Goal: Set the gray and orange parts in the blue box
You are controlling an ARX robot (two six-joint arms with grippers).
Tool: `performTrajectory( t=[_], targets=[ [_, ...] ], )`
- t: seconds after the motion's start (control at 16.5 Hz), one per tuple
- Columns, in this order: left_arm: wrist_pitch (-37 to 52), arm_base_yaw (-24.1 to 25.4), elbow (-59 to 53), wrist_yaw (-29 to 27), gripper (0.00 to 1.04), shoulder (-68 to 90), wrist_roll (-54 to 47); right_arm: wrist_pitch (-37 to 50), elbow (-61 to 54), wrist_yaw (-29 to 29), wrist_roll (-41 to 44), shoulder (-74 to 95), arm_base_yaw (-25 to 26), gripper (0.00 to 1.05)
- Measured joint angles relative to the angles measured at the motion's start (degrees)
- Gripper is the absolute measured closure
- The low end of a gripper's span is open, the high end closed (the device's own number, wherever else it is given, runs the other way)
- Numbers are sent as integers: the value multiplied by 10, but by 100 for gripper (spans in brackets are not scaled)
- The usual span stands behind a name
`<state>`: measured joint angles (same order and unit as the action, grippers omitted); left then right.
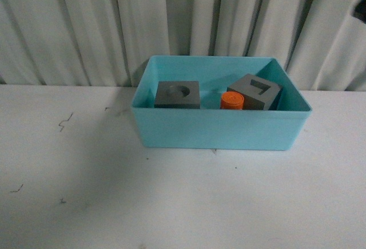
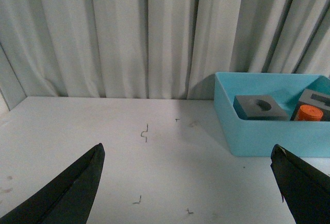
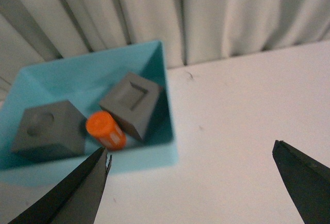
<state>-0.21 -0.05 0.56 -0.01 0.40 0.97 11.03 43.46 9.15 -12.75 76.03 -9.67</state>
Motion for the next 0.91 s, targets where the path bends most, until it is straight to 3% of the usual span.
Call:
performTrajectory(
  t=[0.12,0.24,0.3,0.36,0.42,0.54,0.79,0.91],
  targets=[
    [0,0,0,0,7,0,0,-101,-127,-4,-3,-189,35,6],
    [0,0,0,0,7,0,0,-219,-212,-5,-30,-353,22,6],
    [0,0,0,1,7,0,0,-115,-235,-13,-16,-373,26,11],
    [0,0,0,0,7,0,0,25,-286,-29,33,-404,35,24],
    [-1,1,0,-1,7,0,0,97,-335,-40,75,-428,43,36],
    [0,0,0,0,7,0,0,118,-356,-84,104,-442,94,54],
    [0,0,0,0,7,0,0,95,-387,-91,120,-506,97,101],
    [0,0,0,0,7,0,0,77,-400,-91,124,-536,97,103]
  ],
)
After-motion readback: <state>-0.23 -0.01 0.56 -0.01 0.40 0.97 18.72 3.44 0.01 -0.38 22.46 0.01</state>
